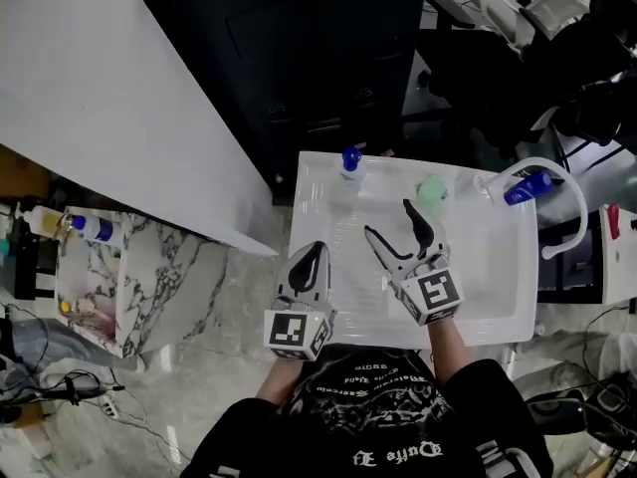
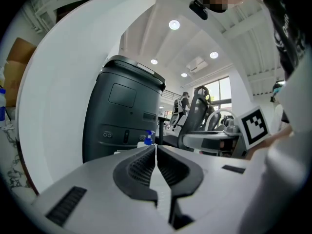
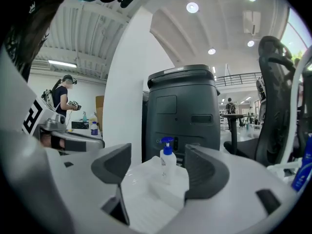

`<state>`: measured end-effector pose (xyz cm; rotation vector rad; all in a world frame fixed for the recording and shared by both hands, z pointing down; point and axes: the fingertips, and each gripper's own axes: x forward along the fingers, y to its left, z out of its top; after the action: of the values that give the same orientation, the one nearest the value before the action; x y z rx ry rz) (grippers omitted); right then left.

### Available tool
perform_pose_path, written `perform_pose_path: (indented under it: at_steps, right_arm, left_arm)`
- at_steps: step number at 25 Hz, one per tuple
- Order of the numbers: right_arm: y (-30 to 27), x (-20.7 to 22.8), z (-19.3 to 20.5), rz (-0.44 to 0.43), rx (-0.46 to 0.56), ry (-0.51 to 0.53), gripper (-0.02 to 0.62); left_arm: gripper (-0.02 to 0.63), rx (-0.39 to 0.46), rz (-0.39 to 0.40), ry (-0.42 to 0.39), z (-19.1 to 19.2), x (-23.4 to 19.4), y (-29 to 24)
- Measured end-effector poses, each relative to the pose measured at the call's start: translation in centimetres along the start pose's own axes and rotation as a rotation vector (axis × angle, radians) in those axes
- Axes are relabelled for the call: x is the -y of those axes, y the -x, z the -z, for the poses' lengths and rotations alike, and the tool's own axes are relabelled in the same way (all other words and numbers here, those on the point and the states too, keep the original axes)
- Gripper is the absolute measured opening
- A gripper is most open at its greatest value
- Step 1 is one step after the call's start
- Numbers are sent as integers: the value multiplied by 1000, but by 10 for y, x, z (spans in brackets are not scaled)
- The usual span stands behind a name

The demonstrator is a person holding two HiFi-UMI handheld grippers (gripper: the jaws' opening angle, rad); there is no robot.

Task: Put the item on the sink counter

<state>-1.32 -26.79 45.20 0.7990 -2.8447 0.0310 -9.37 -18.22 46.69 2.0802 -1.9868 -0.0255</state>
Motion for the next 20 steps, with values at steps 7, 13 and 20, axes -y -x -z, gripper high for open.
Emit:
perform_pose_path:
  at_steps: [7,13,20]
  right_arm:
    - [40,-11,35,53,-70,-37,337]
    - [71,-15,55,120,-90,-75,333]
    - [81,-25,62,90,-132,-61,258]
  left_arm:
    - [12,-11,59,-27,7,21,8]
    - [12,-44,96,-47,21,34,17]
    - [12,-54,116,-64,25,40,19]
